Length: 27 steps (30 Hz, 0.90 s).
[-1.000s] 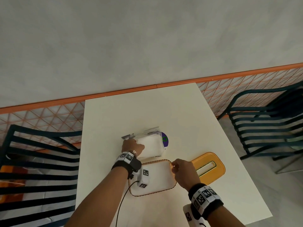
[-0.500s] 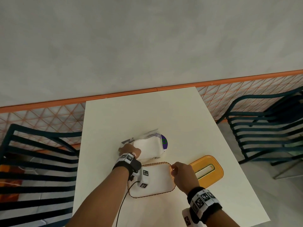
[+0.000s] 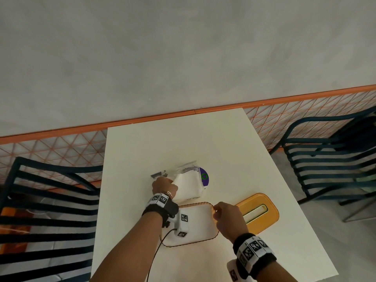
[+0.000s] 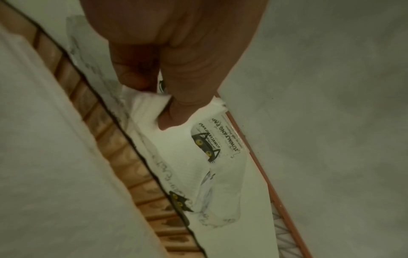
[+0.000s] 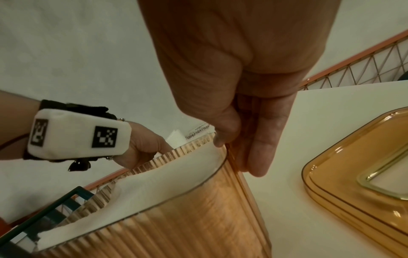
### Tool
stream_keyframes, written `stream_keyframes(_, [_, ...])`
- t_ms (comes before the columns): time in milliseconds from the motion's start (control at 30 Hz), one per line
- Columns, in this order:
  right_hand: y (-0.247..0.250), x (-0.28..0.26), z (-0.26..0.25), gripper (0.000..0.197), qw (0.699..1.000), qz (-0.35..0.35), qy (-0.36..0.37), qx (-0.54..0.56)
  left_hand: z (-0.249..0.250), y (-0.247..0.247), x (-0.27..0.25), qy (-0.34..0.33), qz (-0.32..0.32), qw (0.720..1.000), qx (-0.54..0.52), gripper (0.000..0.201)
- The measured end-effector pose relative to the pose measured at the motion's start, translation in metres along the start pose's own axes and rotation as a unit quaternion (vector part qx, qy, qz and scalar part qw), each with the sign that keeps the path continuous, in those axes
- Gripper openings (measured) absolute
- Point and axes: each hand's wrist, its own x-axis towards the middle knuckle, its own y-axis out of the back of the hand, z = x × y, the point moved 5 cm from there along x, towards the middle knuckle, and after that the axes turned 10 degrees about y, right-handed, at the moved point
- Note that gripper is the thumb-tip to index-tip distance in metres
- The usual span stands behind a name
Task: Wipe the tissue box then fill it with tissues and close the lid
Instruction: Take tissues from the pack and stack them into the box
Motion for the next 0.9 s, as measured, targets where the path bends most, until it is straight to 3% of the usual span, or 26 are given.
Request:
stream_keyframes(267, [0.011,0.0,0.003,0.043,0.999,0.02,0.006,0.041,0.005,0.036,-0.046,-0.054,-0.031,0.978,-0.201,0.061])
stream_keyframes(367, [0.022,-0.004,-0.007,0.085,0.99,0.041,0.043,0.126,0.002,0.06,-0.079,-0.115,-0.086,0.948,-0.284,0.062])
stream_keyframes(433, [0.031,-0.006,-0.022,0.116,0.977,0.035,0.079,0.194,-0.002,0.076,-0.103,-0.174,-0.131,0.935,-0.28,0.054])
stream_keyframes(567, [0.036,-0.004,-0.042,0.132,0.942,0.013,0.146,0.301,-0.021,0.097,-0.144,-0.24,-0.187,0.923,-0.234,0.028])
stream_keyframes(633, [0.031,-0.005,-0.046,0.128,0.931,-0.016,0.165,0.326,-0.036,0.094,-0.15,-0.231,-0.192,0.923,-0.24,0.023])
stream_keyframes(800, [0.011,-0.021,-0.039,0.054,0.943,-0.06,0.179,0.273,-0.078,0.057,-0.147,-0.163,-0.174,0.936,-0.257,0.033])
stream_keyframes(900, [0.003,-0.026,-0.024,0.049,0.956,-0.031,0.14,0.257,-0.092,0.038,-0.144,-0.134,-0.123,0.949,-0.257,0.052])
